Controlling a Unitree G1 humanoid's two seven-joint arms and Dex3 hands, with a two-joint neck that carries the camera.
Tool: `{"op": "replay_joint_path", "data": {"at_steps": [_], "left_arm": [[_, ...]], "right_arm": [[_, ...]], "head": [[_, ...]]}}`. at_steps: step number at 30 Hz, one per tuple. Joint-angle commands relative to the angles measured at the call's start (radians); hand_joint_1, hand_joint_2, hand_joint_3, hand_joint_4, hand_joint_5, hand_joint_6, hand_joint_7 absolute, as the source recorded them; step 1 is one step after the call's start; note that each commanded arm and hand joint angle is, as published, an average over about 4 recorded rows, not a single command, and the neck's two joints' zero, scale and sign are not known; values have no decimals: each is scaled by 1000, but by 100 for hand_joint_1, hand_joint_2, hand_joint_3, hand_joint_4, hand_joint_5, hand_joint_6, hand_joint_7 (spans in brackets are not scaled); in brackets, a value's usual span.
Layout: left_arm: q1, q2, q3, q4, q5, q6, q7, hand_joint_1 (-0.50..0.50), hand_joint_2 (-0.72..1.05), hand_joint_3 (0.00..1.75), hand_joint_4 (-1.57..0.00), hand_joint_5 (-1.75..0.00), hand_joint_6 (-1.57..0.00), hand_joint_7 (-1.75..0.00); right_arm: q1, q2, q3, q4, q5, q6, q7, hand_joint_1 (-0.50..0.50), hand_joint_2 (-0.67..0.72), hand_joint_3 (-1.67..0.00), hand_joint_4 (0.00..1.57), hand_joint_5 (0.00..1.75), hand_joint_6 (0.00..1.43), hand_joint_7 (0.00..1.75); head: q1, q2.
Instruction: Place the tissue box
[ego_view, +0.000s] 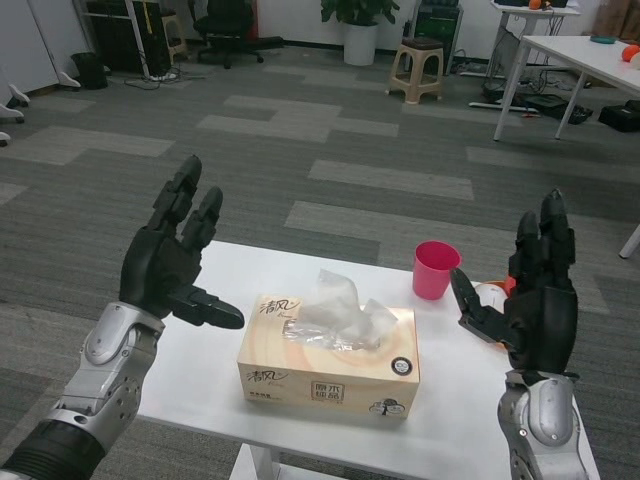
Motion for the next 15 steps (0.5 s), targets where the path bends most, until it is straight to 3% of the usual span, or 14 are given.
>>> {"op": "replay_joint_path", "data": {"at_steps": [1,3,7,15], "left_arm": [[-21,13,7,-5,-13,-16,6,50,-19,0,0,-5,0,0],[-26,13,13,-3,-13,-19,8,50,-19,0,0,0,0,0],[-37,16,28,4,-11,-24,11,50,-19,0,0,-10,0,0],[-56,19,49,33,-4,-24,29,50,-19,0,0,0,0,0]], "right_arm": [[-25,-16,6,11,3,-17,-4,-4,-41,-79,3,0,0,7],[-27,-20,2,13,3,-18,-4,-4,-41,-79,3,0,0,7],[-28,-24,-8,22,3,-19,-4,-4,-41,-79,4,0,0,7],[-48,-24,-5,69,3,-17,-1,-4,-41,-75,10,7,0,7]], "head": [[1,-14],[2,-18],[16,-51],[17,-54]]}}
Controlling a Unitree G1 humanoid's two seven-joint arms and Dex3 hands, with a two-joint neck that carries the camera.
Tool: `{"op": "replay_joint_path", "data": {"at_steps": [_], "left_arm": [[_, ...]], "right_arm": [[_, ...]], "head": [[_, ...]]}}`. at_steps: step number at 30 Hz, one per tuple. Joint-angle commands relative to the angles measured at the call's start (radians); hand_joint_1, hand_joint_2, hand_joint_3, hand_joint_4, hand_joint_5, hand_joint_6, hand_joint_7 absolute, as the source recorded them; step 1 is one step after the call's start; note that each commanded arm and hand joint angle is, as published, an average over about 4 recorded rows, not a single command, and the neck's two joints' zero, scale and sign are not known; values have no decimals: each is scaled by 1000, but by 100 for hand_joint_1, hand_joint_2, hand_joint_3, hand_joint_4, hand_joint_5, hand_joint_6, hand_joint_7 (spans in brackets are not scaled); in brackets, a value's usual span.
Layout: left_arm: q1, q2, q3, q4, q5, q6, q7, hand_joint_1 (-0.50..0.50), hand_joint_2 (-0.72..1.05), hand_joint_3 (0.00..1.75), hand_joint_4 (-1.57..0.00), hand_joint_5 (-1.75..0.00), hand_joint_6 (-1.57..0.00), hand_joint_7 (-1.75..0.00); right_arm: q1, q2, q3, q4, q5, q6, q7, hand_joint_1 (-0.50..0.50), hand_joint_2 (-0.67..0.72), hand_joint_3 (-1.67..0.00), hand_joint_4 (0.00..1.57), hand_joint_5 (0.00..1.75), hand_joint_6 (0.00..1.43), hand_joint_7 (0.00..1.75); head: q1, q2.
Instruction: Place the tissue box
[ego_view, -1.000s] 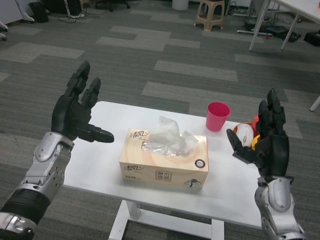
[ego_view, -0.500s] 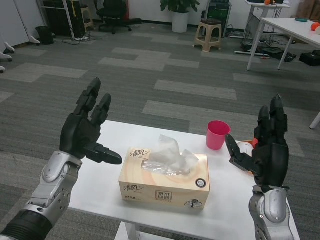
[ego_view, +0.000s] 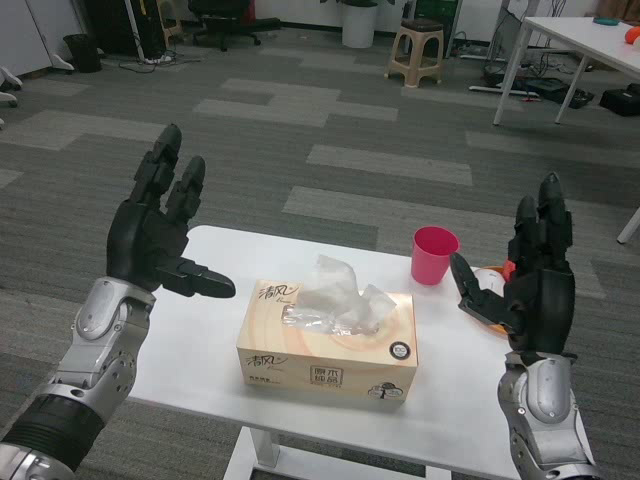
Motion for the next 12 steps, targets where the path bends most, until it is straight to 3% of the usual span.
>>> {"op": "replay_joint_path", "data": {"at_steps": [1,12], "left_arm": [[-28,15,10,23,-4,-9,11,50,-19,0,0,0,0,0],[-30,25,13,47,-2,-13,12,50,-19,0,0,0,0,0]], "right_arm": [[-24,-7,-7,21,3,-12,0,-4,-41,-75,11,10,0,7],[-25,9,-8,44,1,-16,1,-4,-41,-71,14,10,0,7]], "head": [[-3,0],[-10,-4]]}}
